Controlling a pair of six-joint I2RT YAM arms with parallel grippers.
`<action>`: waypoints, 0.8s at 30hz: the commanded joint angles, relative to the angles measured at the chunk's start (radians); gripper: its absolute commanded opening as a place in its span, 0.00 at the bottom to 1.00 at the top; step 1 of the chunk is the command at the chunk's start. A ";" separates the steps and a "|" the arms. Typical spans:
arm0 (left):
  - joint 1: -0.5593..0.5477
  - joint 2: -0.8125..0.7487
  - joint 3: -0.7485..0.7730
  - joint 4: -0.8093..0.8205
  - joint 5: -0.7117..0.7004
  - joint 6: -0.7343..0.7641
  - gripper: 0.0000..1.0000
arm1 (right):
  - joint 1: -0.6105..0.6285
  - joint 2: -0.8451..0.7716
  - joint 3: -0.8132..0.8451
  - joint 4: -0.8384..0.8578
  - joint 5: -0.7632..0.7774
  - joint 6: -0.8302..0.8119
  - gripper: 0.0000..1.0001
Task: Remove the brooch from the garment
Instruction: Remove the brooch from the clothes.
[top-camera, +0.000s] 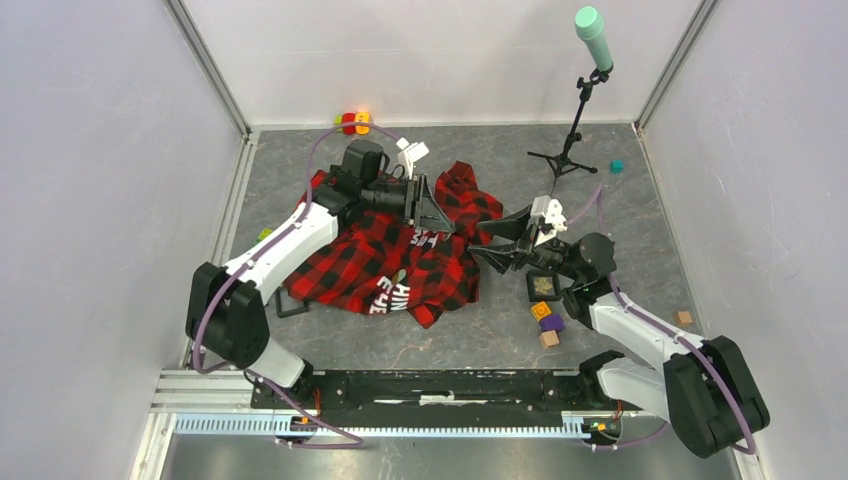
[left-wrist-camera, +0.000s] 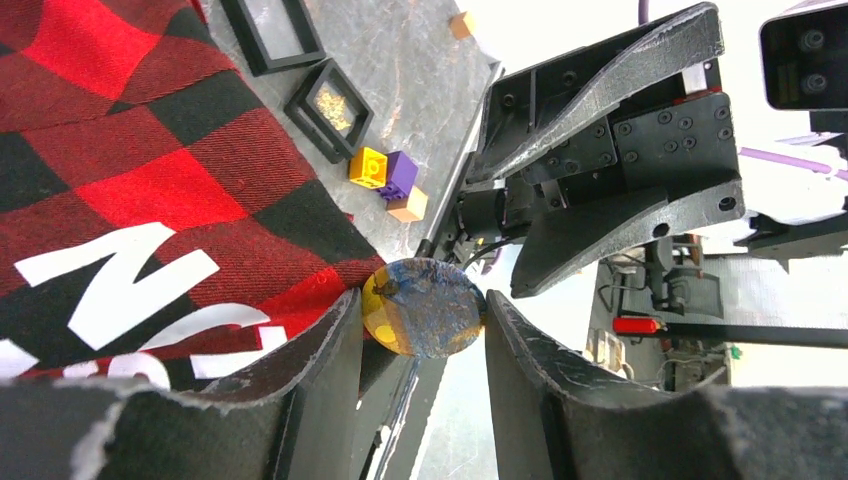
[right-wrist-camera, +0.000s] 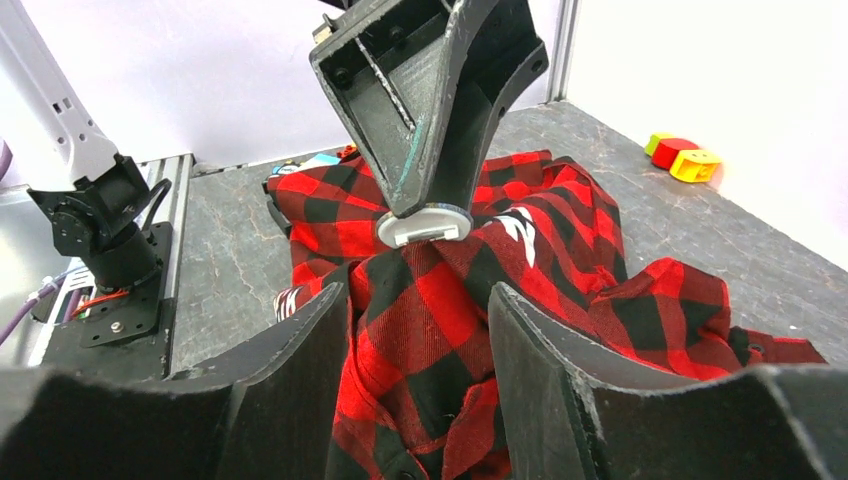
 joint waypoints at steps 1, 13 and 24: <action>0.003 -0.095 0.058 -0.120 -0.094 0.128 0.34 | 0.001 0.033 0.016 0.076 -0.036 0.005 0.59; -0.065 -0.221 0.211 -0.317 -0.645 0.516 0.30 | 0.026 0.115 0.101 0.089 -0.070 0.019 0.55; -0.006 -0.131 0.272 -0.175 0.113 0.433 0.26 | 0.042 0.066 0.204 -0.020 -0.105 -0.115 0.52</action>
